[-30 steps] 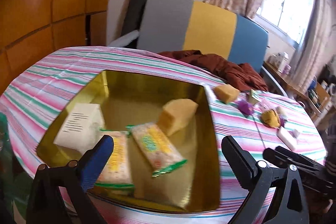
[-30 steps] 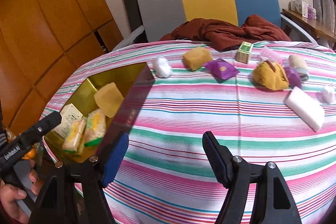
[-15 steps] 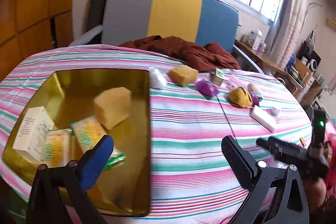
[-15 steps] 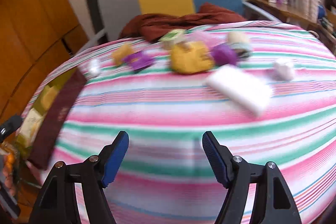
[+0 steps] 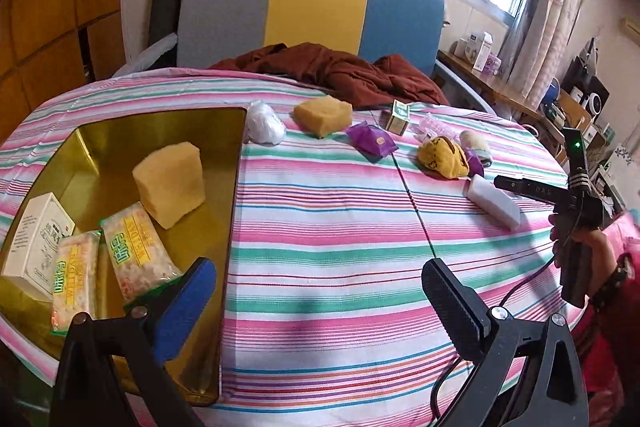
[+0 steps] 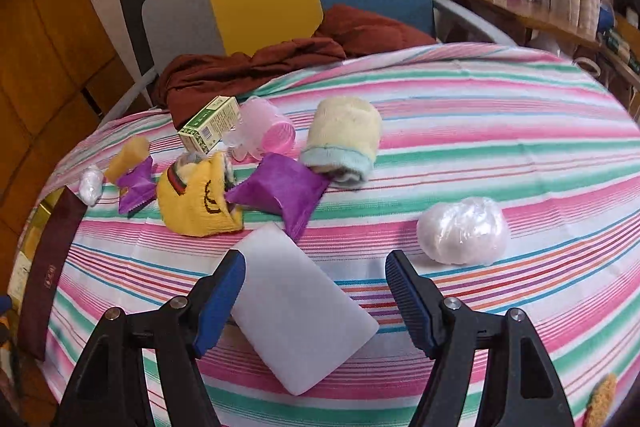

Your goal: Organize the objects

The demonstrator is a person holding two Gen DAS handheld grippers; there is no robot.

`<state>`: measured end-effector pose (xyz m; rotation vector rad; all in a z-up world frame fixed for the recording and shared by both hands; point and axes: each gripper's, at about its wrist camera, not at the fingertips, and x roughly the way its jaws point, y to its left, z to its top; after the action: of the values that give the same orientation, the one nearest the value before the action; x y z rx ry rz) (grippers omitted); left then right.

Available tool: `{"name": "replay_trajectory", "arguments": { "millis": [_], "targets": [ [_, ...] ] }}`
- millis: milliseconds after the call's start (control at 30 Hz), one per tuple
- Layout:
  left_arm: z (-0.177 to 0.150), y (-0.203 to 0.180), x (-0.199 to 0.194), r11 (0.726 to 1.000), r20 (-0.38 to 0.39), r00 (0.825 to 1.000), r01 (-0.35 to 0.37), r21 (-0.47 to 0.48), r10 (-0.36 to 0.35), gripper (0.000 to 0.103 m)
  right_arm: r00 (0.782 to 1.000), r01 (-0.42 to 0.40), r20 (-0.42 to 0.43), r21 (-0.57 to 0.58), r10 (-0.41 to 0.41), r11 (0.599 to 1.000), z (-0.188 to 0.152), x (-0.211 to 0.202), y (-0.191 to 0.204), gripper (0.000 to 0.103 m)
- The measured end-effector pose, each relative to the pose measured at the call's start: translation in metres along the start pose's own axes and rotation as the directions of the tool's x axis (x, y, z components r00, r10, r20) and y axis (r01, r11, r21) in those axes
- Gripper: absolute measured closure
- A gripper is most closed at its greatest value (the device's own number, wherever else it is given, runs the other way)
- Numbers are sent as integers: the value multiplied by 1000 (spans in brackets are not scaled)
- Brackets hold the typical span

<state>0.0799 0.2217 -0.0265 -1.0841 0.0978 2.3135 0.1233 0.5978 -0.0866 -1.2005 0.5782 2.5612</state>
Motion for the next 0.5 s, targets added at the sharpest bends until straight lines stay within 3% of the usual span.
{"name": "replay_trajectory", "arguments": {
  "millis": [233, 333, 400, 433, 500],
  "targets": [
    [2, -6, 10, 1000, -22, 1000, 2, -10, -2, 0, 994, -104, -32, 57, 106, 993, -15, 4, -2, 27],
    [3, -9, 12, 1000, -19, 1000, 4, -3, -4, 0, 957, -278, -60, 95, 284, 956, -34, -5, 15, 27],
    [3, -13, 14, 1000, -23, 1000, 12, 3, -12, 0, 935, -343, -67, 91, 349, 935, -47, -12, 29, 28],
    [3, -15, 15, 1000, -23, 1000, 12, 6, -12, 0, 932, -352, -61, 81, 357, 932, -53, -16, 33, 28],
    [4, -19, 18, 1000, -29, 1000, 8, 13, -8, 0, 955, -298, 2, 66, 298, 952, -60, -28, 32, 28]
  ]
}}
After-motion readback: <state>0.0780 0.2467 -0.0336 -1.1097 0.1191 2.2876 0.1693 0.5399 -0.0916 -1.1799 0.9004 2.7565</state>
